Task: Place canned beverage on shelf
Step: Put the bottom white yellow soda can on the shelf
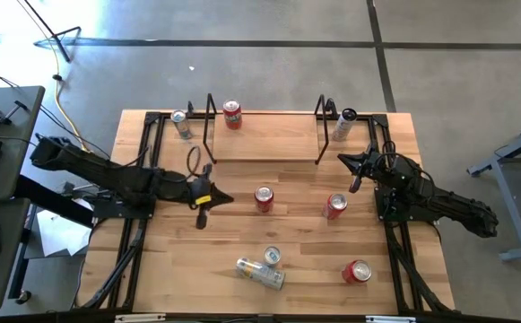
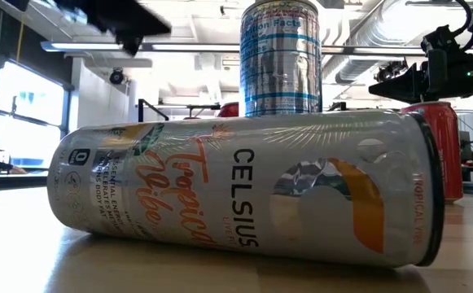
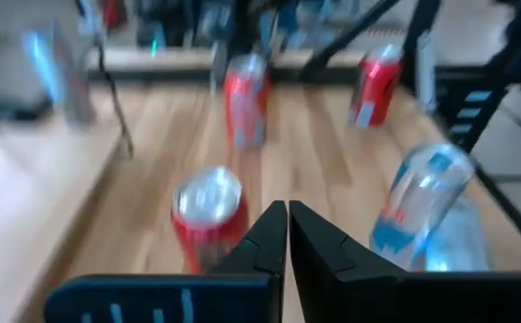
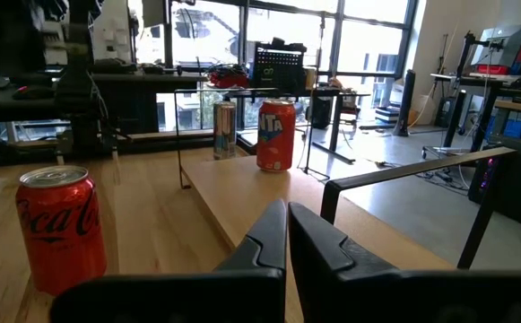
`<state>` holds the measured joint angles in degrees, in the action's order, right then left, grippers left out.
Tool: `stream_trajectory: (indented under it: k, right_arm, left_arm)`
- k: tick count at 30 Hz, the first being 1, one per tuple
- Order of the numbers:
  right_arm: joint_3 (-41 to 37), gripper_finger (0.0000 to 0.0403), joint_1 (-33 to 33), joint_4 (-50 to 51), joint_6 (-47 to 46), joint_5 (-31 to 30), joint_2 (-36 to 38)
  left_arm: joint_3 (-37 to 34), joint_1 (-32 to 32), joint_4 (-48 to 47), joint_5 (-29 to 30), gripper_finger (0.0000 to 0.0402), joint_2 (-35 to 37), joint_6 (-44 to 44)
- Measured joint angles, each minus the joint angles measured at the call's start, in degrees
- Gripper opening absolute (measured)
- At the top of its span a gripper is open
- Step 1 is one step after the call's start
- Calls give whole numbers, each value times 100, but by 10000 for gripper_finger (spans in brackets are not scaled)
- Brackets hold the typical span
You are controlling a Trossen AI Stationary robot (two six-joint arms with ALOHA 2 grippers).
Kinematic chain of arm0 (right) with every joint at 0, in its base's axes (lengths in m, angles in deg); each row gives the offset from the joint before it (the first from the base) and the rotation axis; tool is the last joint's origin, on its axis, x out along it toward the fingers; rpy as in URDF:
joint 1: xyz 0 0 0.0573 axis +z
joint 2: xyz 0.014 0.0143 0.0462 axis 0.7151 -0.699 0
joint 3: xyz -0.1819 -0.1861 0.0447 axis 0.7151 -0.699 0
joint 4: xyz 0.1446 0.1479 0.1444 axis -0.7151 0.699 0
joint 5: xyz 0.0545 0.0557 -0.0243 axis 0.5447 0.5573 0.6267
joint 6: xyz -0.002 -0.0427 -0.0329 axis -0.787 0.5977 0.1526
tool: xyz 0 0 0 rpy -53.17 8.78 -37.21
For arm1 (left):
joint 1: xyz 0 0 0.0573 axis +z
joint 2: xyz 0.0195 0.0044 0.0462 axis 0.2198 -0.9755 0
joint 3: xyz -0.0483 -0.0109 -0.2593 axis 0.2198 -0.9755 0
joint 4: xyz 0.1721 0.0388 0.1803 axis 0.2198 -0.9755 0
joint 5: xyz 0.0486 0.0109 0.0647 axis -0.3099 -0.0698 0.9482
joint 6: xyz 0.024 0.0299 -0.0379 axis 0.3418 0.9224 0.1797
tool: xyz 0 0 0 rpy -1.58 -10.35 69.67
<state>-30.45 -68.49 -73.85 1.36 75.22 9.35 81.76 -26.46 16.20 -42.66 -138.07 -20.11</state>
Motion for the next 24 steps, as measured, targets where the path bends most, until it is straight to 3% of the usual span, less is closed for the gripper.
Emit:
stream_trajectory:
  k: [6,13,16,22,24]
  right_arm:
    - [0,0,-1,0,-226,2,0]
    - [1,0,-2,-393,-403,73,0]
    - [1,0,-2,-649,-400,236,0]
    - [19,0,-2,-1568,-483,644,2]
    - [200,0,-1,-1470,-778,1026,-46]
  left_arm:
    - [-3,-554,120,106,2,-382,375]
    - [3,-1063,565,921,1,-1029,604]
    - [-35,-1080,689,993,0,-1256,539]
    - [-1037,-1026,2660,834,0,-1309,326]
    - [-1350,-1005,3091,836,0,-1228,228]
